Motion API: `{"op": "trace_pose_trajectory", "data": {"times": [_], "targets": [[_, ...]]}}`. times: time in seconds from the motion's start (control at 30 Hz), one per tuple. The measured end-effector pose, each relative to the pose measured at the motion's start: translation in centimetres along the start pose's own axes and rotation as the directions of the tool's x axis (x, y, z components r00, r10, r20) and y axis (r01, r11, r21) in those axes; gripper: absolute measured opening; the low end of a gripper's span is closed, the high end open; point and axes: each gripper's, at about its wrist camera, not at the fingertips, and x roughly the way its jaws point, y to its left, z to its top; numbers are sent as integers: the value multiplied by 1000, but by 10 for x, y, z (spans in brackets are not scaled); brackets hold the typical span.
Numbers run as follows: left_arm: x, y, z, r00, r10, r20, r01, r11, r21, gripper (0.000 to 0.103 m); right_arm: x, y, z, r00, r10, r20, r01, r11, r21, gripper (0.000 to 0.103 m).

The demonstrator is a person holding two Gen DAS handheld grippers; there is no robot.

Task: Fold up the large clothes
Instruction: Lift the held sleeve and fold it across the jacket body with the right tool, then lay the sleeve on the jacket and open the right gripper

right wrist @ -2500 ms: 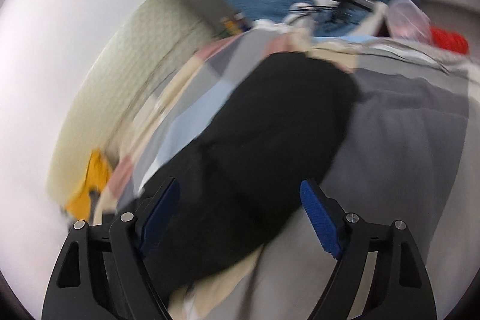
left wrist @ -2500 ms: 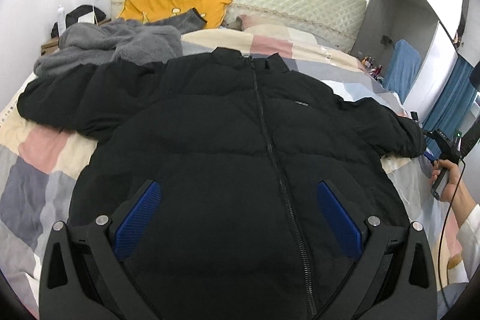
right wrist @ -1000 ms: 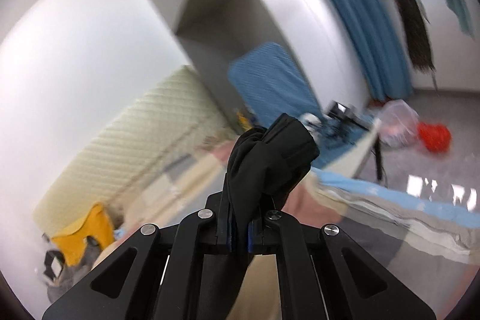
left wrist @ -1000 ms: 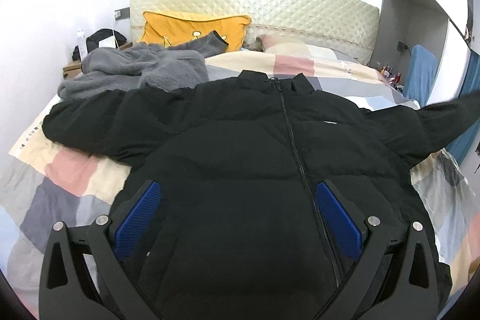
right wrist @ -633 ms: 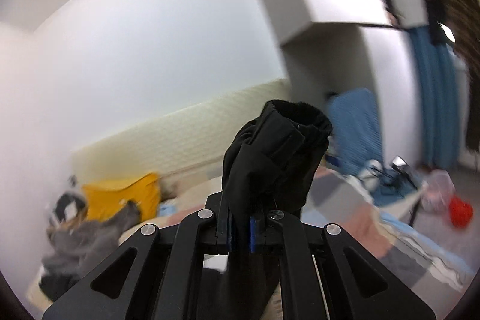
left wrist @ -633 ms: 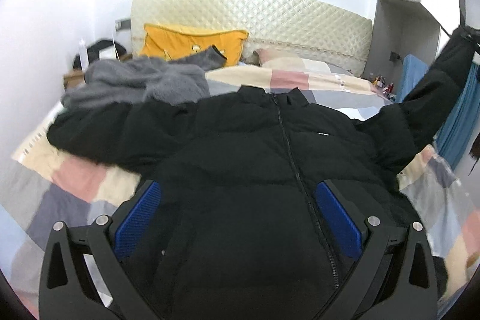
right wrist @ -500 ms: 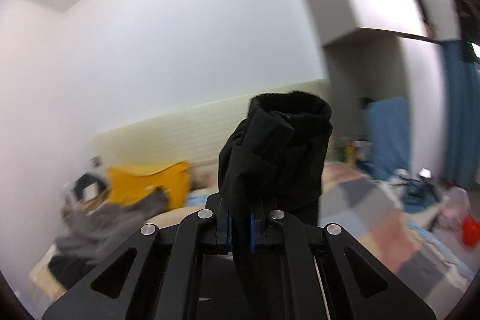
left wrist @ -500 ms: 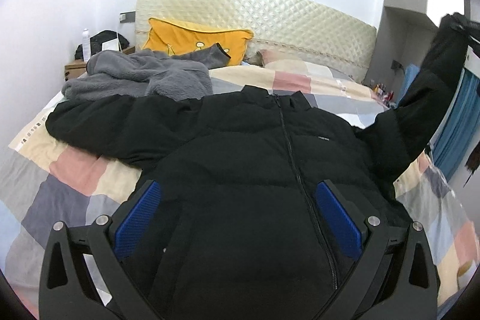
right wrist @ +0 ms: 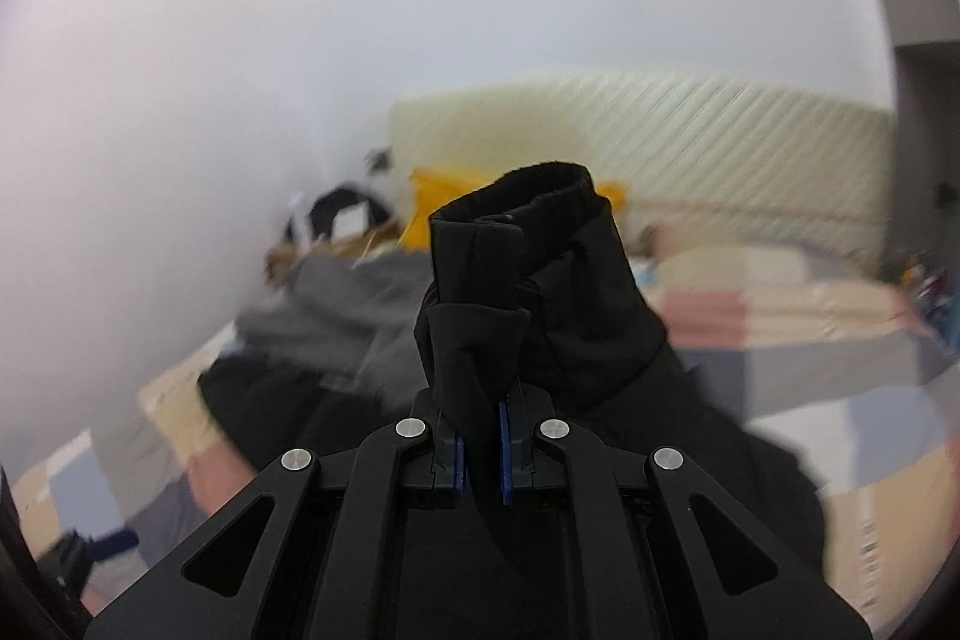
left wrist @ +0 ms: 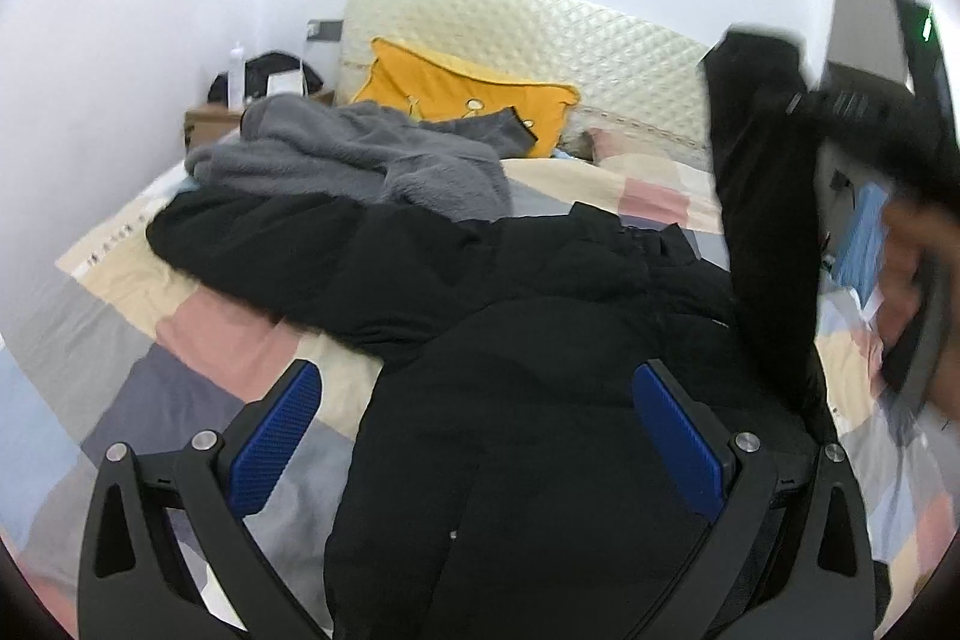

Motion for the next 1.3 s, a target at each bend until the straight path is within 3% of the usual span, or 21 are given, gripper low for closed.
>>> {"op": "trace_pose_trajectory", "data": {"times": [0.2,0.37,0.57,0.6,0.67,0.7,0.73,0.93,1.13,1.3], "targets": [[4,30,1,1000,-11,7,12,991,-132,103,82,45,-74,982,43,-186,-50,998,-32,7],[14,48,-2,1000,-11,-14,8,984,-179,103,127,68,-130,954,25,-298,-27,1000,-4,10],[34,56,-3,999,-24,-43,16,981,-194,103,145,64,-146,936,35,-350,-27,999,27,12],[36,55,-4,998,-28,-48,19,982,-190,103,143,67,-145,937,24,-349,-19,1000,17,17],[39,54,-6,998,-36,-57,25,983,-182,103,135,74,-140,944,18,-330,-25,1000,-17,41],[41,53,-8,997,-48,-66,35,983,-180,103,129,77,-138,948,29,-316,-40,999,-26,66],[44,53,-10,995,-58,-82,43,983,-179,103,120,81,-134,955,50,-292,-63,997,-35,72],[35,46,-13,997,-26,-69,16,989,-147,103,73,74,-99,973,67,-219,-83,994,-66,72],[31,25,-22,996,-53,-74,44,993,-112,103,9,19,-70,993,-32,-115,26,998,-49,72],[36,-2,-31,990,-96,-102,88,993,-79,103,-43,-28,-55,992,-119,-43,118,993,-22,72]]}}
